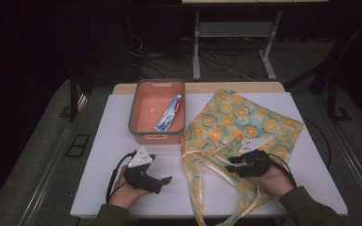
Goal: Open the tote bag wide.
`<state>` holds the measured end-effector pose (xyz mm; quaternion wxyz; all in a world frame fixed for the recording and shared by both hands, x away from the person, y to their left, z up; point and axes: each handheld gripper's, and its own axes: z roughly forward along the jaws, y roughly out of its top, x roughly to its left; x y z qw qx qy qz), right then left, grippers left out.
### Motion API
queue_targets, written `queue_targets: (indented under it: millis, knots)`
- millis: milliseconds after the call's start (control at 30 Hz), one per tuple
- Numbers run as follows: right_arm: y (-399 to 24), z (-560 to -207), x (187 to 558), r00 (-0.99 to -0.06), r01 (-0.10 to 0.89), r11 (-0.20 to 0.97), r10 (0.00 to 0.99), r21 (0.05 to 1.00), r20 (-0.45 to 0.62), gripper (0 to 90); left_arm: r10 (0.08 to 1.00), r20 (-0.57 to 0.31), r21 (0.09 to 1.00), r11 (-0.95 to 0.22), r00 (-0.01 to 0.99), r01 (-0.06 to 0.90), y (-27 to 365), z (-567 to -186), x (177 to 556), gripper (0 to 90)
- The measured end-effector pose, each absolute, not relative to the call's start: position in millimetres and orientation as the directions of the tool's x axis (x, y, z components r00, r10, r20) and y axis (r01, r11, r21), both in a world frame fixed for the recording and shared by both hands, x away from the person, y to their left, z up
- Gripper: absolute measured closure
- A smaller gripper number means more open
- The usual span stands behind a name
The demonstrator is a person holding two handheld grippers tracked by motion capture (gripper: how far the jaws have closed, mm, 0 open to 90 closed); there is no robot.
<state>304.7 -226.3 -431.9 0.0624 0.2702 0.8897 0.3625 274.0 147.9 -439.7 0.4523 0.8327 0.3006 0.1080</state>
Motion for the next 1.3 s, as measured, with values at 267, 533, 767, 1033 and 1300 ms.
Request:
queue_targets:
  millis: [267,533,767,1033,1300]
  knots:
    - [-215,-444,312,-0.85,0.432,0.628,0.523,0.648,0.06,70.2,0.596,-0.091,0.816,-0.414,0.798,0.402,147,-440,274,0.0]
    - [-221,-441,316,-0.838,0.431,0.59,0.542,0.683,0.06,89.5,0.597,-0.09,0.818,-0.412,0.798,0.401,148,-439,274,0.0]
    - [-238,-435,326,-0.794,0.456,0.538,0.605,0.708,0.052,89.4,0.599,-0.09,0.818,-0.412,0.796,0.402,148,-439,274,0.0]
    - [-245,-443,335,-0.766,0.506,0.517,0.637,0.69,0.084,68.2,0.6,-0.089,0.818,-0.411,0.795,0.402,148,-439,274,0.0]
    - [-235,-447,337,-0.763,0.493,0.523,0.643,0.696,0.057,35.8,0.598,-0.088,0.817,-0.414,0.797,0.401,147,-439,274,0.0]
